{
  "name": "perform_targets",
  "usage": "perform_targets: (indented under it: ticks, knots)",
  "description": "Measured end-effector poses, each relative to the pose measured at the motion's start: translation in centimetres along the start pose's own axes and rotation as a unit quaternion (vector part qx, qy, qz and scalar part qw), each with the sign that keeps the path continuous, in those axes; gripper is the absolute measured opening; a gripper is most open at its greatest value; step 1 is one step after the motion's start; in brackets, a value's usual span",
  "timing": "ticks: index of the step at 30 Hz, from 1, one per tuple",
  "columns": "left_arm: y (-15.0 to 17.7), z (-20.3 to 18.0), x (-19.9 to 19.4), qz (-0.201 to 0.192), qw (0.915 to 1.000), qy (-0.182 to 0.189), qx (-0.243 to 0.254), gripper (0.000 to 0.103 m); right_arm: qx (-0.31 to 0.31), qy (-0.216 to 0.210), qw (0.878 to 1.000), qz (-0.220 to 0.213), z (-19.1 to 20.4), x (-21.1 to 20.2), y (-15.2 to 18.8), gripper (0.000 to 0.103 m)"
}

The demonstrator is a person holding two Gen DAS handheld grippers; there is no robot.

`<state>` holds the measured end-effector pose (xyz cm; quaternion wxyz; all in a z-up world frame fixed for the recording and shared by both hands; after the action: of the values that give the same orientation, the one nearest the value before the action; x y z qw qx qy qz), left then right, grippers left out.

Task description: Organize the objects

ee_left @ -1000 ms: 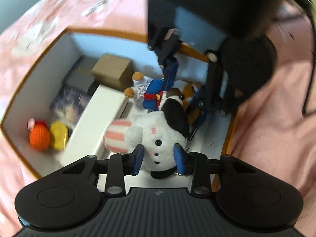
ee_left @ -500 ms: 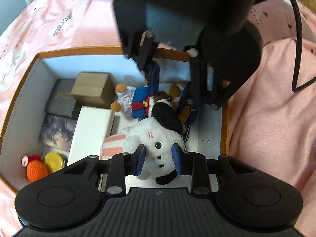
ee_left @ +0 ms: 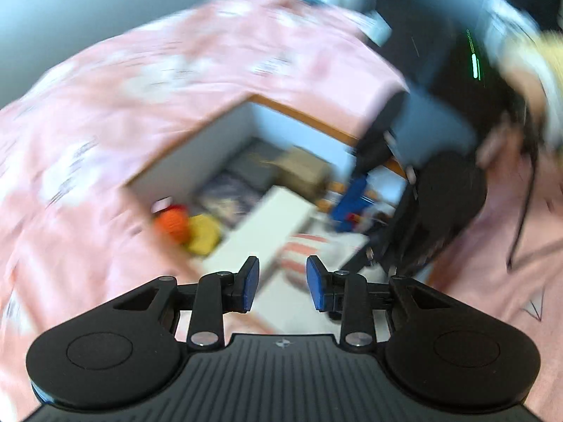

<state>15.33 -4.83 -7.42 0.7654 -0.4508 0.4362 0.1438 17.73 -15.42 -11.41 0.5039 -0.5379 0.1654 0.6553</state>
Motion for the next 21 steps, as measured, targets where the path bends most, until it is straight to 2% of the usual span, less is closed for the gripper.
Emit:
perform_targets:
  ticks: [2, 5, 7, 10, 15, 17, 21]
  knots:
    - [0.8, 2.2, -0.5, 0.003, 0.9978, -0.032, -0.057, 0.038, 0.051, 0.014, 0.998, -0.020, -0.7, 0.9, -0.4, 0.061]
    - [2.8, 4.9, -0.9, 0.026, 0.9889, -0.065, -0.131, 0.038, 0.129, 0.022, 0.991, -0.042, -2.3, 1.9, -0.5, 0.060]
    - [4.1, 6.2, -0.9, 0.040, 0.9816, -0.079, -0.169, 0.038, 0.163, 0.015, 0.985, -0.053, -2.7, 2.3, -0.1, 0.060]
    - [6.1, 7.7, -1.2, 0.059, 0.9704, -0.105, -0.210, 0.038, 0.198, 0.033, 0.977, -0.071, -3.2, 2.6, 0.8, 0.054]
    - [9.4, 10.3, -1.4, 0.085, 0.9482, -0.129, -0.278, 0.038, 0.279, 0.042, 0.950, -0.132, -4.2, 1.5, 2.7, 0.052]
    - [10.9, 11.2, -2.4, 0.093, 0.9394, -0.129, -0.304, 0.038, 0.294, 0.037, 0.944, -0.149, -4.3, 1.4, 3.2, 0.052]
    - [13.1, 12.0, -3.6, 0.104, 0.9288, -0.138, -0.328, 0.038, 0.272, 0.042, 0.948, -0.159, -3.6, 1.1, 2.6, 0.054]
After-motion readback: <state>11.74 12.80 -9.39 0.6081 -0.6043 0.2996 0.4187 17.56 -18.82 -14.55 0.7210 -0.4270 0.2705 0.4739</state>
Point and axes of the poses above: each gripper's, at about its wrist camera, not at the fingertips, and x roughly the way its jaws point, z to its left, y to its underside, the point moved 8 cm from there along x, roughly the way its jaws point, and after that the axes turned 15 degrees about -y, right-handed, at the moved point
